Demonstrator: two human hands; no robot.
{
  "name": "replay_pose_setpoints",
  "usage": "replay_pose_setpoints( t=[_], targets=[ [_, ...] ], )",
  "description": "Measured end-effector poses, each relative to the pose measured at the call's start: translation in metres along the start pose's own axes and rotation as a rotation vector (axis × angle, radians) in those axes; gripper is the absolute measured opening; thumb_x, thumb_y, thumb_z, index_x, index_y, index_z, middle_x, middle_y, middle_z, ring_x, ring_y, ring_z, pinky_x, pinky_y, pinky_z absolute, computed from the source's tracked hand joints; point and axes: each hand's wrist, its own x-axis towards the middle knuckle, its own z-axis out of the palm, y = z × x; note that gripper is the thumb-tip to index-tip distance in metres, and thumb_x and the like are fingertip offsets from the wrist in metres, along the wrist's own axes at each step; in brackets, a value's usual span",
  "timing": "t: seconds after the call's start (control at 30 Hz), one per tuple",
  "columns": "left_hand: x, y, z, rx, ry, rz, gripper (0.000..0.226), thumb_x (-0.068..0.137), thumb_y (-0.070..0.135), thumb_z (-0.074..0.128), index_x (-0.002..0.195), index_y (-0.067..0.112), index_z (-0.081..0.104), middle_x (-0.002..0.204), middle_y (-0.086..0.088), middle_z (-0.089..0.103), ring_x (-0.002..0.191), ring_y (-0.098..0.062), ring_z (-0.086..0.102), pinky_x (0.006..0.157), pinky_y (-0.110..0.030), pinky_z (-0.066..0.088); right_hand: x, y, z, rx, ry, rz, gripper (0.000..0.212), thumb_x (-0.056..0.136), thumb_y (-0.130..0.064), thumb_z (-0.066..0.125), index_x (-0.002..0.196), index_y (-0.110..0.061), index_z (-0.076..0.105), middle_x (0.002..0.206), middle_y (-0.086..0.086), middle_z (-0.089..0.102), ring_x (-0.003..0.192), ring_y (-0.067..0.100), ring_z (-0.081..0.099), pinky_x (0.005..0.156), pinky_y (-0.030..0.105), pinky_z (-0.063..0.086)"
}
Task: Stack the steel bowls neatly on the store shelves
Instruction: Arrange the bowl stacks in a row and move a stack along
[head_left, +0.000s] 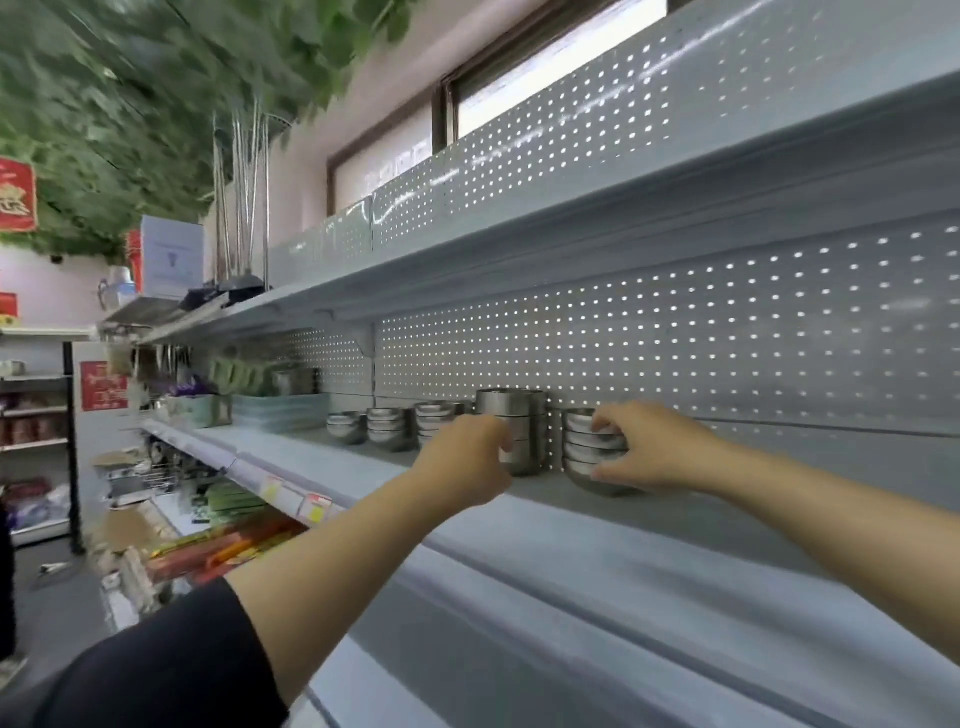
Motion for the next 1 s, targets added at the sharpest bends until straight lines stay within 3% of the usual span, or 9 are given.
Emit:
replay_pose_setpoints(
  t=[0.13,0.3,0.43,0.57,0.67,0.77,0.9,1.0],
  targets=[
    [0.042,-0.062,0.012,-0.004,-0.010,0.024,0.040,0.079,0.013,0.058,0.118,0.016,0.059,0.119,-0.004,0.062,0.109,-0.025,0.057,0.091,-0.038,0.049,0.057,-0.024,0.030,-0.031,-0.019,0.047,0.054,0.077,-0.042,0.067,0.124,-0.026,0.049,0.126,-0.001,0.056,0.111,0.020,0.054,0.085,0.031,0.046],
    [0.102,-0.125,0.049,-0.007,-0.093,0.064,0.030,0.079,0.012,0.058,0.108,0.005,0.061,0.110,-0.012,0.064,0.101,-0.031,0.060,0.075,-0.033,0.047,0.116,-0.041,0.069,0.045,-0.012,0.196,0.069,0.078,-0.043,0.066,0.138,-0.025,0.038,0.110,-0.004,0.061,0.095,0.015,0.056,0.077,0.027,0.043],
    [0.154,-0.163,0.079,-0.096,-0.224,0.063,0.019,0.080,0.017,0.061,0.098,0.010,0.056,0.100,-0.010,0.060,0.092,-0.028,0.059,0.067,-0.029,0.042,0.166,-0.051,0.099,0.162,-0.010,0.387,0.074,0.080,-0.051,0.065,0.141,-0.024,0.033,0.136,0.003,0.052,0.114,0.023,0.055,0.080,0.027,0.041],
    [0.209,-0.178,0.107,-0.275,-0.304,0.157,0.012,0.085,0.021,0.058,0.092,0.021,0.048,0.095,0.000,0.052,0.091,-0.019,0.049,0.079,-0.024,0.039,0.214,-0.043,0.126,0.370,0.213,0.502,0.098,0.066,-0.052,0.078,0.142,-0.021,0.023,0.144,0.002,0.039,0.123,0.023,0.044,0.089,0.027,0.038],
    [0.246,-0.172,0.129,-0.391,-0.397,0.057,0.041,0.079,0.018,0.068,0.116,0.009,0.055,0.120,-0.006,0.061,0.110,-0.020,0.058,0.094,-0.027,0.048,0.236,-0.036,0.151,0.590,0.340,0.568,0.105,0.058,-0.046,0.086,0.138,-0.020,0.024,0.136,0.002,0.046,0.120,0.021,0.047,0.096,0.031,0.043],
    [0.262,-0.173,0.159,-0.464,-0.386,0.029,0.060,0.079,0.016,0.069,0.131,0.003,0.042,0.132,-0.012,0.052,0.120,-0.023,0.053,0.097,-0.028,0.044,0.252,-0.029,0.176,0.662,0.451,0.566,0.090,0.053,-0.029,0.092,0.124,-0.023,0.036,0.125,0.002,0.057,0.104,0.015,0.056,0.089,0.030,0.048],
    [0.263,-0.187,0.198,-0.553,-0.322,0.044,0.060,0.082,0.017,0.062,0.131,0.004,0.030,0.127,-0.013,0.053,0.117,-0.027,0.053,0.093,-0.028,0.045,0.255,-0.021,0.192,0.696,0.443,0.584,0.101,0.051,-0.031,0.091,0.132,-0.026,0.032,0.131,-0.005,0.051,0.119,0.017,0.050,0.103,0.042,0.042],
    [0.267,-0.191,0.214,-0.607,-0.329,0.055,0.060,0.075,0.009,0.066,0.126,0.006,0.035,0.125,-0.011,0.055,0.117,-0.026,0.053,0.096,-0.031,0.046,0.251,-0.018,0.196,0.713,0.439,0.601,0.107,0.053,-0.034,0.090,0.139,-0.029,0.026,0.121,-0.016,0.048,0.112,0.009,0.048,0.097,0.027,0.040]
  ],
)
